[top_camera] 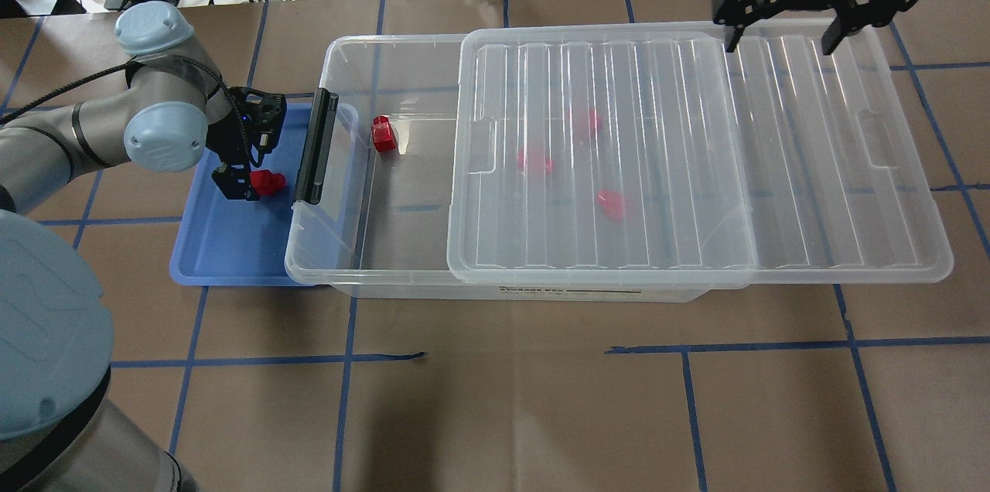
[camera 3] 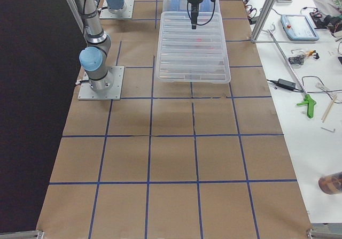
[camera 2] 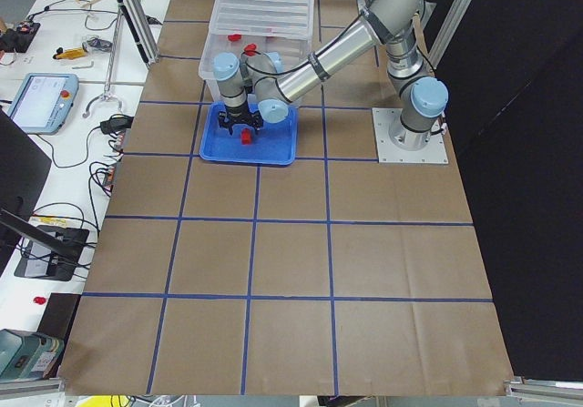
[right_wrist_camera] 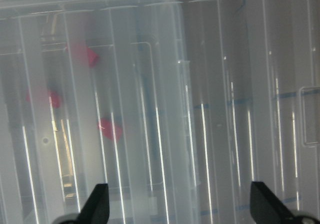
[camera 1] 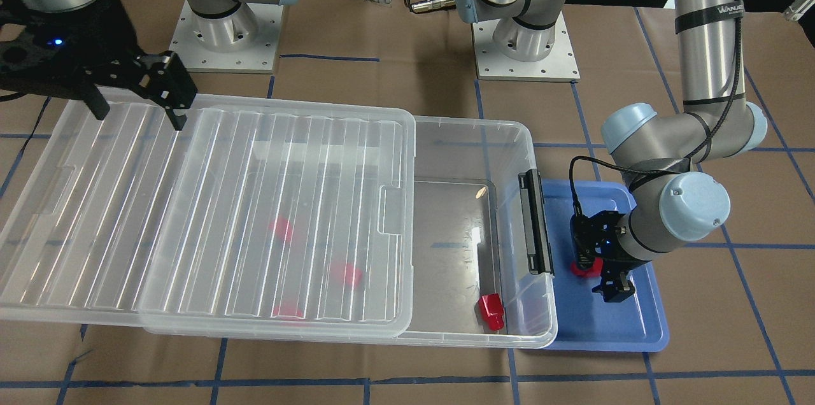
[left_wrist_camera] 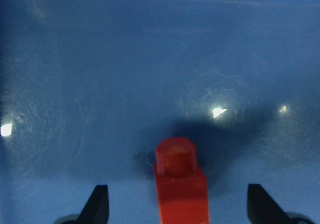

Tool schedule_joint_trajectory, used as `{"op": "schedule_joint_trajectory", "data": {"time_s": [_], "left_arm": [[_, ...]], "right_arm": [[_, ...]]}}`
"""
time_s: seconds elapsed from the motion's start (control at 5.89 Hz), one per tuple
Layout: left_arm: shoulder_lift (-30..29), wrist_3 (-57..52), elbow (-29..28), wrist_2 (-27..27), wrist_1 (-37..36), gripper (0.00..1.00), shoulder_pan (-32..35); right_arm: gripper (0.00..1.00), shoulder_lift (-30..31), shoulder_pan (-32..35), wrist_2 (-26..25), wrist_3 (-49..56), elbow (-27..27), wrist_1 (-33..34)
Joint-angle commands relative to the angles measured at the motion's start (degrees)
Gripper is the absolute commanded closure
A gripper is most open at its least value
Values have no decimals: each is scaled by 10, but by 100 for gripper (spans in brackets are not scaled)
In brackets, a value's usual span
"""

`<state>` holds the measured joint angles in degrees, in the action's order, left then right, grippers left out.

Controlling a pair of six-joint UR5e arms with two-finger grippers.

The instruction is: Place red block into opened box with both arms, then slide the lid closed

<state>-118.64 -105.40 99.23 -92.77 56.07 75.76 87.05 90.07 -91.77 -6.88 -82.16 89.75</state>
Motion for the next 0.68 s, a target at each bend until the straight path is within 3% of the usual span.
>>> {"op": "schedule_joint_trajectory", "data": {"time_s": [0.0,0.17,0.34,0.51], "left_arm": [[-6,-1,11,0,-17,26,2],[-4,-1,17,-1,-18,63,1],[-2,-1,17,-1,-21,87,1],[12,-1,13,-4,-19,90,3]], "right_arm": [[0,-6,34,35,-48,5,-13],[0,-7,34,27,-46,6,-13],[0,-9,33,20,-43,6,-13],[0,-9,28,10,-43,7,-13]]}}
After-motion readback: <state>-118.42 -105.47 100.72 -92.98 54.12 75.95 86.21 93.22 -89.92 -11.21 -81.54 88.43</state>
